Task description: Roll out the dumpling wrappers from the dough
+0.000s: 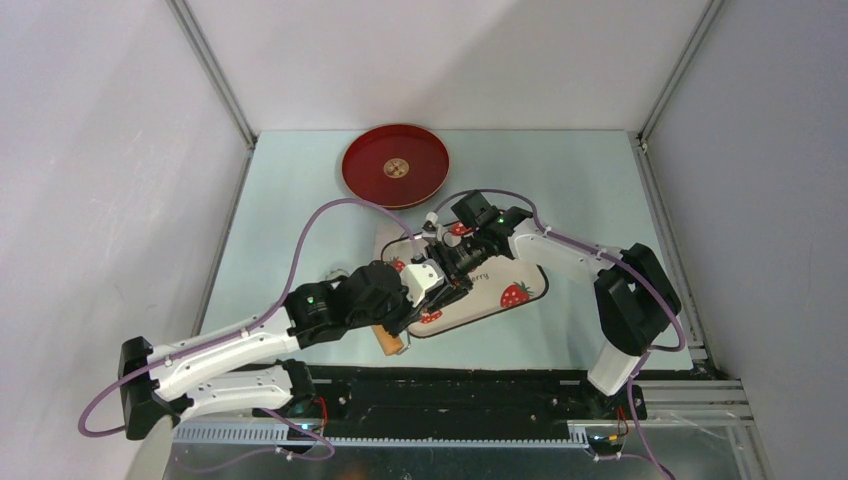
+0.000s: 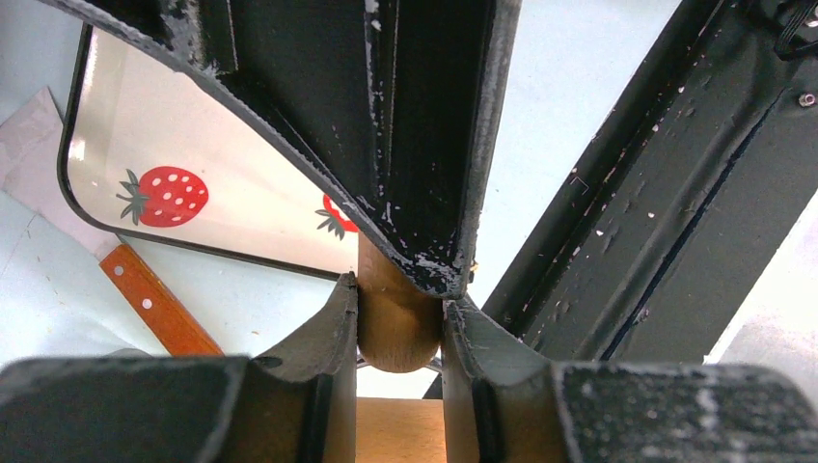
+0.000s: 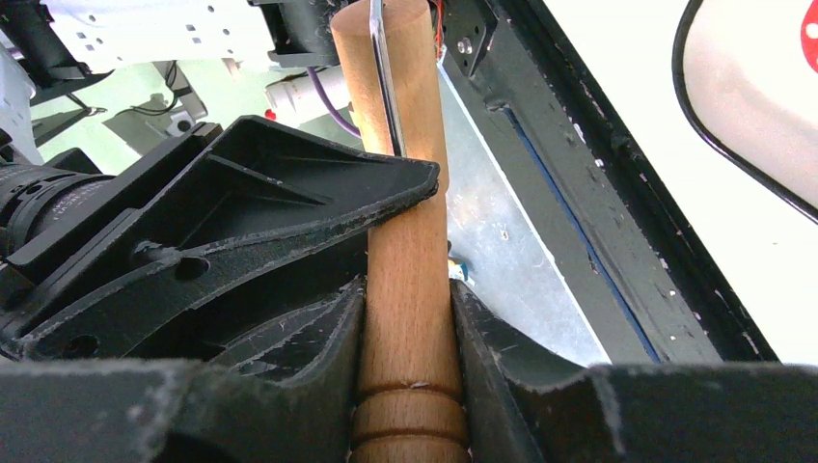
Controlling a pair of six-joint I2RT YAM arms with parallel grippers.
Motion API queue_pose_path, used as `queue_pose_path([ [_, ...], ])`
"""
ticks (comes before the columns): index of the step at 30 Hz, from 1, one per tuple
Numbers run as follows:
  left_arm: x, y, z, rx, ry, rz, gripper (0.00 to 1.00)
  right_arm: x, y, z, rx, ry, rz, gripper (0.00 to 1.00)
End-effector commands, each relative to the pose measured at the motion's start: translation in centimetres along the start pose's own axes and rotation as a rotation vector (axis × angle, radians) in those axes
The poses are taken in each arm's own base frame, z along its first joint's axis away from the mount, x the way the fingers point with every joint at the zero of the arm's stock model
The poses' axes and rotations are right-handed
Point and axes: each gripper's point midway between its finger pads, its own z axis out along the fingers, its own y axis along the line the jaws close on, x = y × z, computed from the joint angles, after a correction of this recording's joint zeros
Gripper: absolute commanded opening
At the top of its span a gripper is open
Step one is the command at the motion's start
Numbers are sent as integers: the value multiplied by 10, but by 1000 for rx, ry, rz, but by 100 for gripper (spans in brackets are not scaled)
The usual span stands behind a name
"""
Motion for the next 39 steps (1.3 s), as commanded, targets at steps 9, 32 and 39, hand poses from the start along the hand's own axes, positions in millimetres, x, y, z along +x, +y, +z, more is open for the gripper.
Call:
queue_pose_path([
  [9,-50,21,-22,-140,-181,-115,97,-6,15,-11,30,-71,-68,0],
  [32,31,78,13,-219,-55,-1137,91,8,-54,-206,183,-674,109,0],
  [39,48,72,48,-160,61,-1162,67,27,-59,-231,152,-752,142,0],
])
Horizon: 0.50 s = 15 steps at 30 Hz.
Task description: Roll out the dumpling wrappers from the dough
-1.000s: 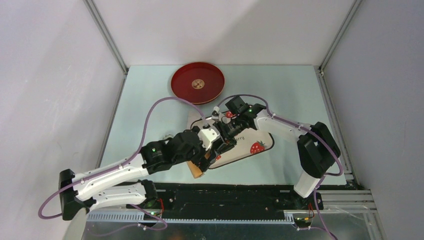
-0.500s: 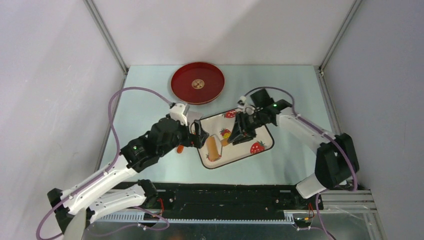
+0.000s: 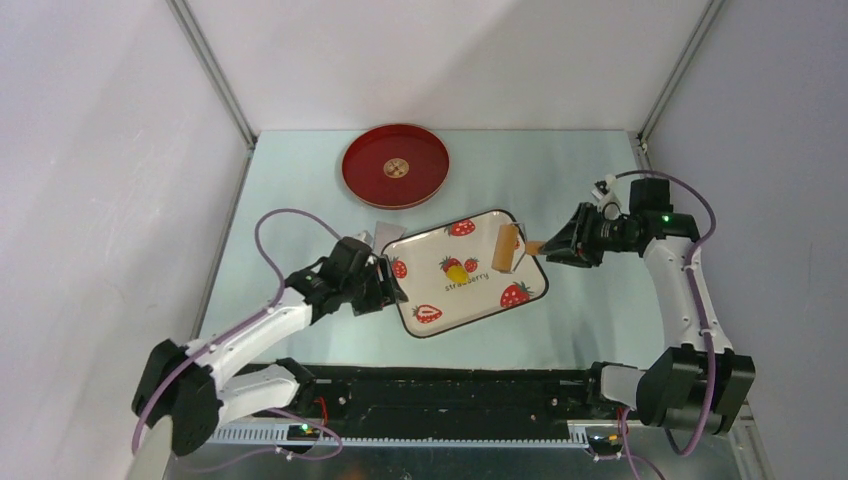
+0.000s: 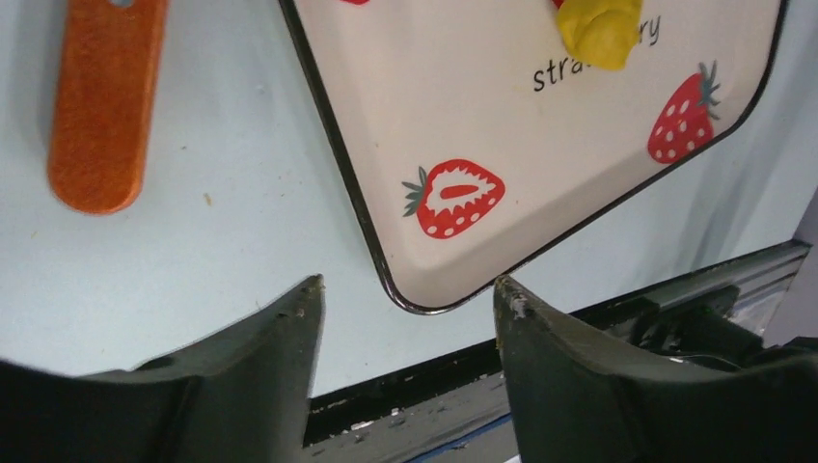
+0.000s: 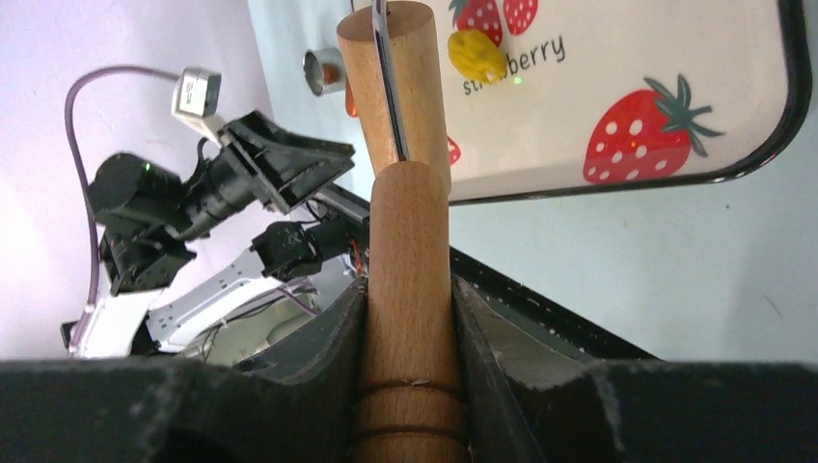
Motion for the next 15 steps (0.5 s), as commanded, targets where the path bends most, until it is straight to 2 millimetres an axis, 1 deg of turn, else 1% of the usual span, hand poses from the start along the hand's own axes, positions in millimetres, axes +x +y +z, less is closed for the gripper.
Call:
queue_pose_path([
  [1,-1,-22,16,79,56,-37,63,24,13,-8,-84,62,-18,0],
  [3,2,-18,27,45,87,-47,51,26,12,-7,-85,60,-15,0],
  [5,4,-11,37,4,104,-66,47,27,11,-7,-83,61,-11,0],
  [7,5,-5,45,-34,111,-82,46,28,12,-7,-91,63,-12,0],
  [10,8,2,57,-77,132,-91,46,29,13,-8,-97,62,-13,0],
  [15,7,0,69,-66,142,-65,45,30,12,-8,-96,64,-13,0],
])
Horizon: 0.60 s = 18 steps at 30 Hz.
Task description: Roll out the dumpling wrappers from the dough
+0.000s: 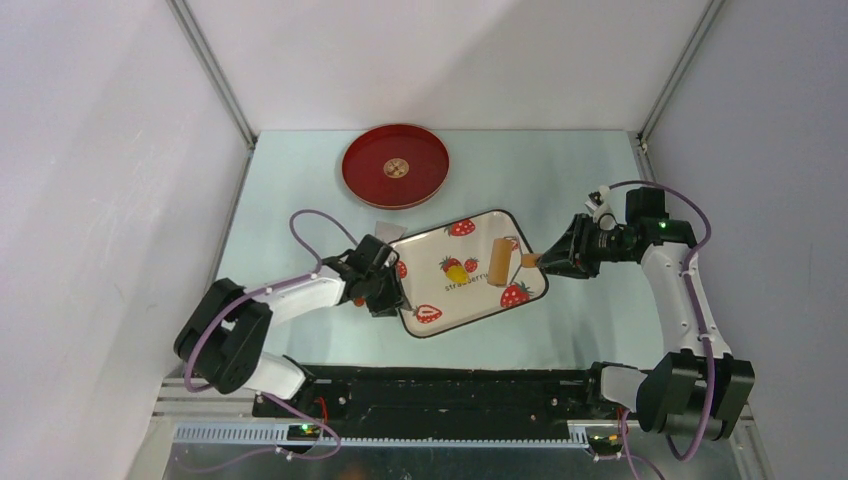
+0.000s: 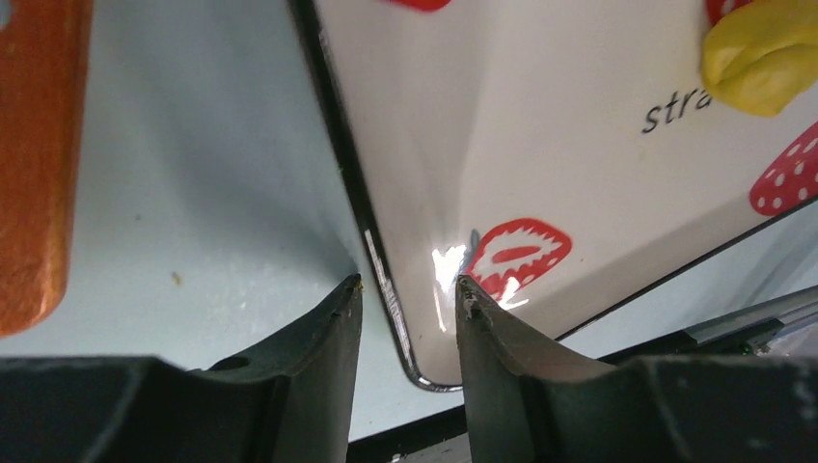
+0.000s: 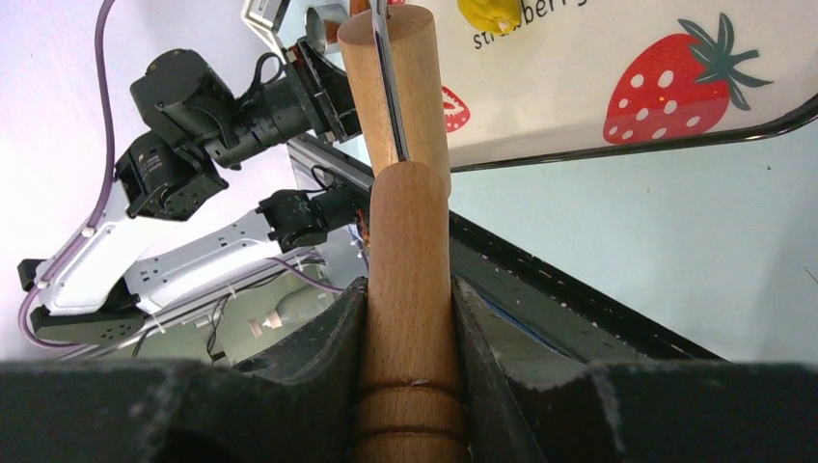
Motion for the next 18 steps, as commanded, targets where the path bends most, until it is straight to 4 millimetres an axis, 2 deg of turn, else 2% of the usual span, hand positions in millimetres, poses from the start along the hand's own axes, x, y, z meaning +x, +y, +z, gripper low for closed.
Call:
queue_pose_path([
  [1,-20,-20,3,60,-52,23,44,4,16,-5,-68,-1,-44,0],
  [3,-18,-19,5,61,-43,49,36,4,15,-5,-60,-2,-43,0],
  [9,-10,-11,11,55,-2,153,5,4,12,-3,-50,-1,-40,0],
  [11,-7,-9,12,61,16,185,1,4,11,-3,-43,-1,-42,0],
  [18,-6,-12,11,77,32,247,0,7,4,3,25,3,-60,0],
])
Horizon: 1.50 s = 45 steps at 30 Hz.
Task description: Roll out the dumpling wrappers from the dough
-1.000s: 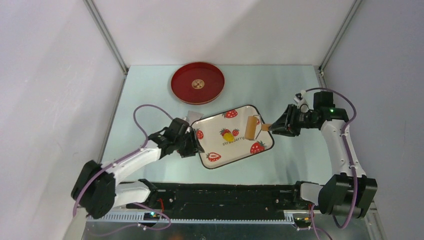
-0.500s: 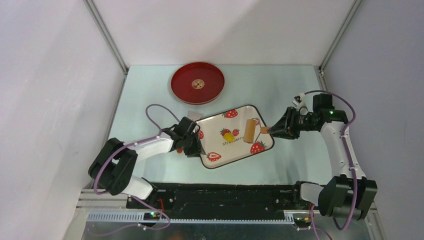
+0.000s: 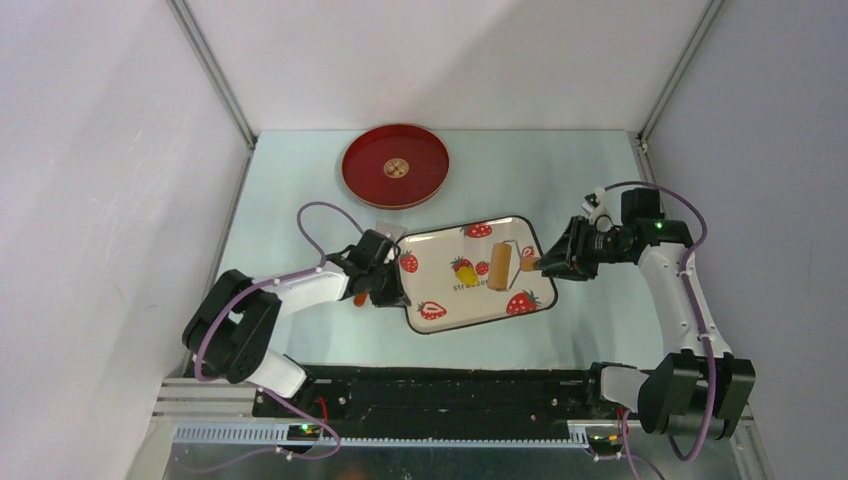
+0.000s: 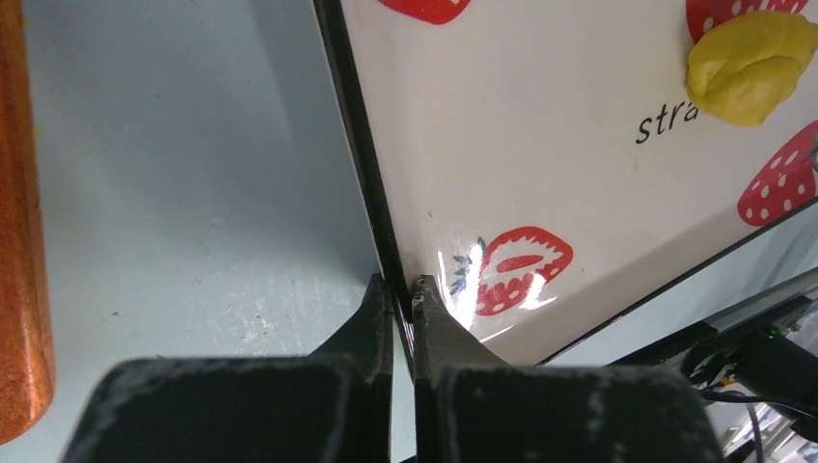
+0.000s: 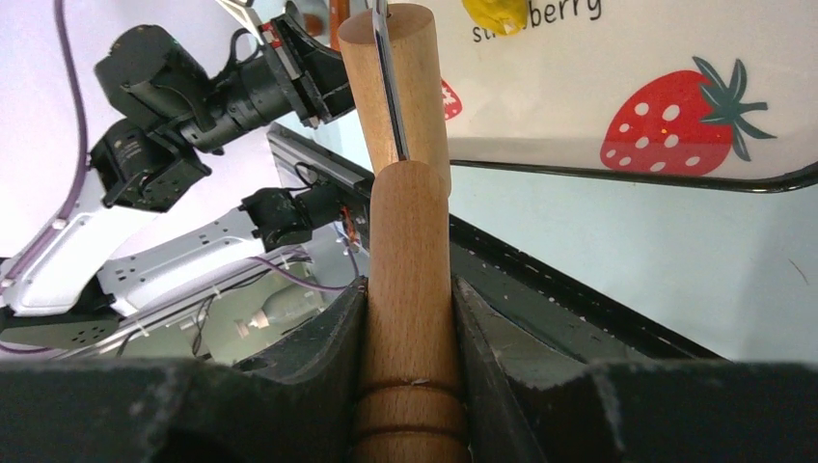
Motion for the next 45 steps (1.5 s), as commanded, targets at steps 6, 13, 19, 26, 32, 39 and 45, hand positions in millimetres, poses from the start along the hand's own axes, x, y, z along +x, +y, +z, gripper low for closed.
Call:
queue_pose_path([
  [6,16,-3,2,30,93,146,0,8,1,12,154,4,-98,0],
  [13,21,-11,2,50,108,181,0,6,9,19,273,6,-155,0],
  [19,32,-20,5,59,138,163,0,3,27,24,265,-21,-189,0],
  [26,37,-19,7,52,145,165,0,-2,47,24,235,-27,-198,0],
  [32,41,-14,11,27,156,117,0,-7,38,19,470,-14,-210,0],
  [39,44,-9,15,13,147,54,0,-7,42,14,623,14,-256,0],
  [45,45,-7,18,17,119,1,0,-4,40,23,623,33,-250,0],
])
